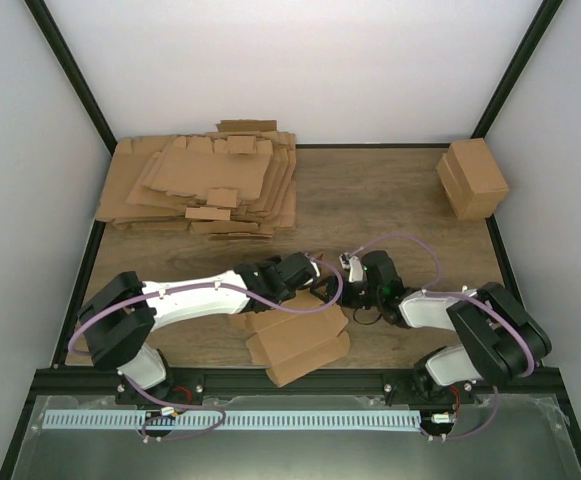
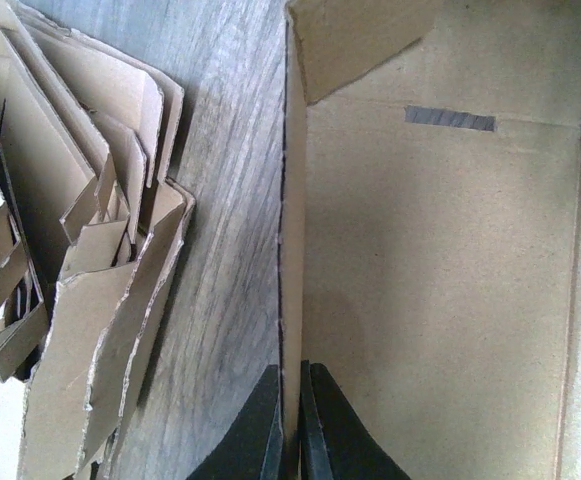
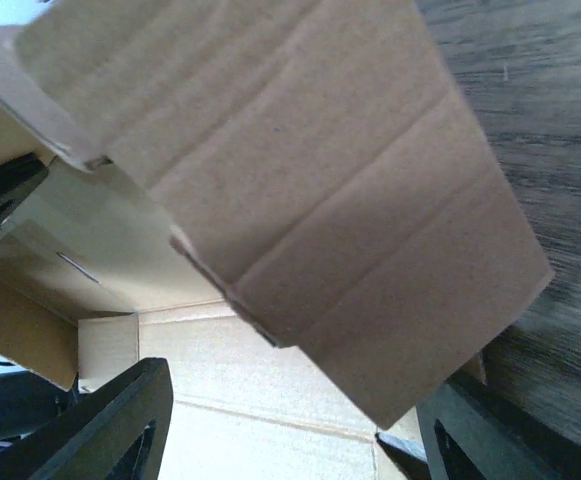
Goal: Fold the paper box
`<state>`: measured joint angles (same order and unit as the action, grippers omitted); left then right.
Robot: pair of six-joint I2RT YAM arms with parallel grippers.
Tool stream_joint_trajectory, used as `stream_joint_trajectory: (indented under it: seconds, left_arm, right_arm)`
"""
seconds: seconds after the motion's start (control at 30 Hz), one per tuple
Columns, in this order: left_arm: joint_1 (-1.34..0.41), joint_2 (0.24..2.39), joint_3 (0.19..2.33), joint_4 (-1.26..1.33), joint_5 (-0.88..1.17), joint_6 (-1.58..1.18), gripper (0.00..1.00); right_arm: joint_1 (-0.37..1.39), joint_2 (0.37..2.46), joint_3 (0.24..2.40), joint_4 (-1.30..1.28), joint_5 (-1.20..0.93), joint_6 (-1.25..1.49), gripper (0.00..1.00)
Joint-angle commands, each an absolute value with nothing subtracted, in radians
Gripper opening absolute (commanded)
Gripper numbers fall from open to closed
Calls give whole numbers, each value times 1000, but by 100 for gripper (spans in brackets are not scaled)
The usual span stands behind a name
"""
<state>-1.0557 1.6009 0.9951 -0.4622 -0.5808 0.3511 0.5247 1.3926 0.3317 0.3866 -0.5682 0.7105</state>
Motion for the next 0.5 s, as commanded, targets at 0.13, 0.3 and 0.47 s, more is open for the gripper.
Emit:
stream_joint_trajectory:
  seconds: [0.13, 0.3, 0.47]
  left_arm:
    - [-1074, 1621, 1029, -461, -595, 317, 4]
    - [-1086, 1629, 1033, -461, -621, 307, 4]
    - [-1090, 1611, 1028, -433, -646, 304, 4]
  right_arm:
    - [500, 1452, 287, 527, -532, 797, 63]
    - [499, 1470, 299, 538, -548, 805, 59]
    - [499, 1452, 308, 508, -529, 792, 57]
